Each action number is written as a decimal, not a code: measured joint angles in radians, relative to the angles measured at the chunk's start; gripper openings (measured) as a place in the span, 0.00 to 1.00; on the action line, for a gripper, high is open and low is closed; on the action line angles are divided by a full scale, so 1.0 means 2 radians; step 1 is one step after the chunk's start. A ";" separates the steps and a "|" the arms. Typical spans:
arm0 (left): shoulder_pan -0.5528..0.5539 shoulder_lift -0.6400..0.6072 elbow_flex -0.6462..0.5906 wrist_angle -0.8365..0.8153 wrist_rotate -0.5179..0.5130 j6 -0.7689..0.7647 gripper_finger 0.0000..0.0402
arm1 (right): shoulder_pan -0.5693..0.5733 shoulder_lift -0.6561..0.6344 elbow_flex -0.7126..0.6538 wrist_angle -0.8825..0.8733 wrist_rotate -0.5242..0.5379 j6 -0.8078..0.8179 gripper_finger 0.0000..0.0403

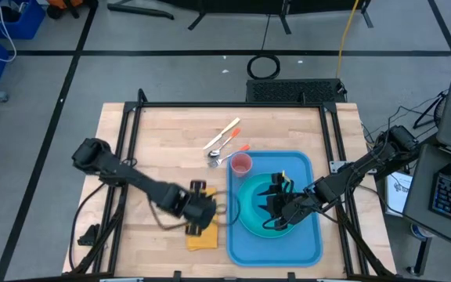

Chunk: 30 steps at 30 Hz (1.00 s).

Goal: Set up tray
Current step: Put the yellow table napkin on the blue tray to the bottom of the light blue plate

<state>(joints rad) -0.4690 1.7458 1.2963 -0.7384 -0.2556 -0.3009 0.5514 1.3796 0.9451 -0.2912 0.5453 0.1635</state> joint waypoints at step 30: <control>-0.151 0.072 -0.116 0.253 0.005 -0.168 0.46 | 0.000 0.000 0.000 0.014 0.000 0.000 0.41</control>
<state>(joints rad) -0.7706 1.8897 1.0645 -0.2321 -0.2464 -0.6374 0.5514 1.3800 0.9455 -0.2626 0.5461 0.1635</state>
